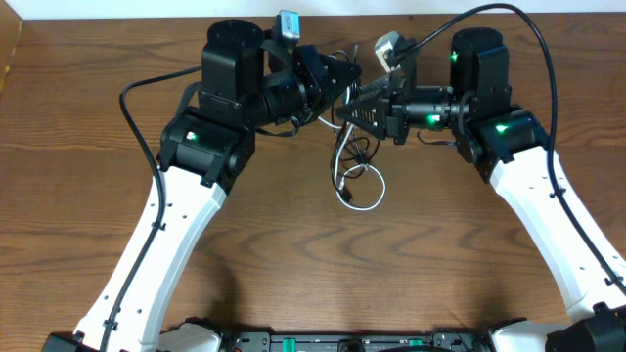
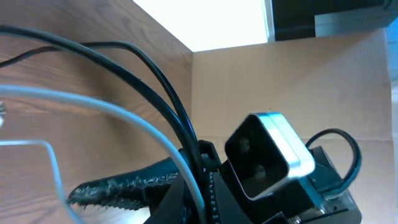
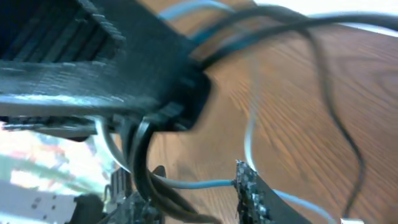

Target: Untangle cables

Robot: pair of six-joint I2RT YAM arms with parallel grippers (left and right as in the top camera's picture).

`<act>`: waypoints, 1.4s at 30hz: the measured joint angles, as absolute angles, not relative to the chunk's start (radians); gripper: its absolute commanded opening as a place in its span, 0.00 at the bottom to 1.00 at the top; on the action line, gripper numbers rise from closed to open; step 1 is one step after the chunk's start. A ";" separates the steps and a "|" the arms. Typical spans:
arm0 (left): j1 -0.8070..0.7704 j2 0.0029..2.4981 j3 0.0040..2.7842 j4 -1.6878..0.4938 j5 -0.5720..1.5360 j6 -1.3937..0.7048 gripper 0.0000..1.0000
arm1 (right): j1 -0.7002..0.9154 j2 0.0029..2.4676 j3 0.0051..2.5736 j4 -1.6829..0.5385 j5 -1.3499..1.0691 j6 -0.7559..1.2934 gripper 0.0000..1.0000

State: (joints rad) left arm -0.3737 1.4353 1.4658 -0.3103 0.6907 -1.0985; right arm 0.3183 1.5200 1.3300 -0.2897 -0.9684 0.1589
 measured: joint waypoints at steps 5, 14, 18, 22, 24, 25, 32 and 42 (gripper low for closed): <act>-0.371 1.435 1.466 -0.316 0.681 -1.056 0.07 | 0.317 1.520 1.330 -0.306 -0.907 0.185 0.13; -0.372 1.436 1.467 -0.414 0.686 -0.860 0.07 | 0.305 1.520 1.330 -0.358 -0.854 0.195 0.01; -0.372 1.436 1.468 -0.461 0.698 -0.765 0.07 | 0.302 1.521 1.330 -0.359 -0.837 0.198 0.01; -0.374 1.436 1.468 -0.493 0.705 -0.683 0.07 | 0.295 1.521 1.330 -0.365 -0.818 0.206 0.01; -0.374 1.436 1.468 -0.499 0.705 -0.643 0.07 | 0.291 1.521 1.330 -0.398 -0.786 0.226 0.01; -0.374 1.436 1.468 -0.499 0.704 -0.620 0.08 | 0.288 1.521 1.330 -0.430 -0.751 0.244 0.01; -0.360 1.436 1.468 -0.511 0.673 -0.533 0.08 | 0.243 1.521 1.330 -0.676 -0.435 0.334 0.01; -0.273 1.420 1.468 -0.327 0.648 -0.542 0.08 | 0.237 1.538 1.326 -0.796 -0.129 0.380 0.01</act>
